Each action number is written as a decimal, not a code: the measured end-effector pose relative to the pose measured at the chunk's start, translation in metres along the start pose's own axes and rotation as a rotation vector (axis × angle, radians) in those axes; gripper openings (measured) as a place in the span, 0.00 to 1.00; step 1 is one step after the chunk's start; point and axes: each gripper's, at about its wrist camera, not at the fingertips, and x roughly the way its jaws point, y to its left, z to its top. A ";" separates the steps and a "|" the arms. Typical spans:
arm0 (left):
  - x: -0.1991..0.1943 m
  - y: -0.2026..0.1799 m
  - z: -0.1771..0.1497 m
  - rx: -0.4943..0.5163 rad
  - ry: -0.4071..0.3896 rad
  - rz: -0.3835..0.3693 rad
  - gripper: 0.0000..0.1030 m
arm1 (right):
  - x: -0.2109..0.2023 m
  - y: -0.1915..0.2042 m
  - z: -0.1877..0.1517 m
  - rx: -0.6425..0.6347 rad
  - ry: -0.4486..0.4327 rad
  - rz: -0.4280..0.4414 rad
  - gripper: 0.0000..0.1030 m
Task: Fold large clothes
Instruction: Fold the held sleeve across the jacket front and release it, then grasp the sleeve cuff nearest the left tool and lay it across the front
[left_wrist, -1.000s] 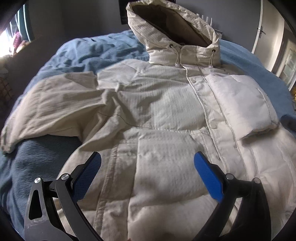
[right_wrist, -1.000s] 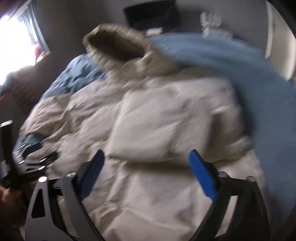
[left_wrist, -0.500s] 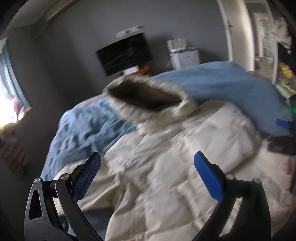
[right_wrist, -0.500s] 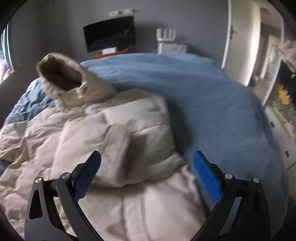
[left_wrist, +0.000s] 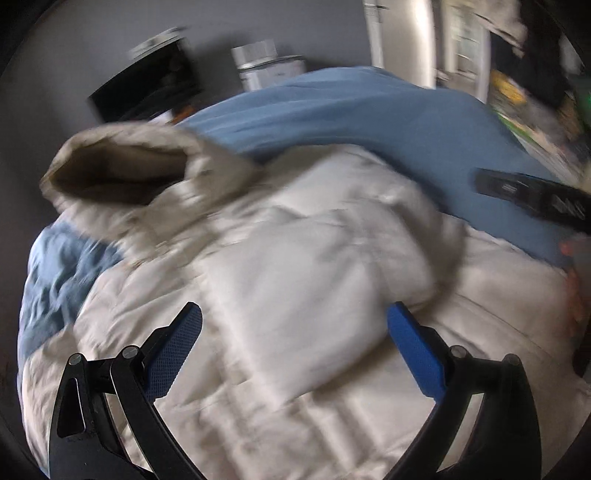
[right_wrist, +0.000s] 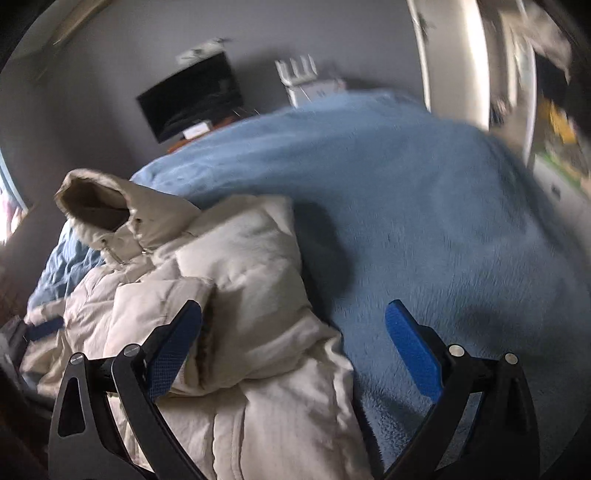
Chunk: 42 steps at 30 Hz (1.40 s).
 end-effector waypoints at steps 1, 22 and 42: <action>0.007 -0.012 0.001 0.047 0.003 -0.011 0.94 | 0.005 -0.003 -0.001 0.018 0.019 0.015 0.93; 0.028 0.002 -0.016 0.006 0.020 -0.047 0.30 | 0.029 0.008 -0.014 -0.052 0.059 0.033 0.93; -0.041 0.152 -0.098 -0.582 -0.042 0.022 0.18 | 0.026 0.036 -0.028 -0.204 0.025 0.061 0.93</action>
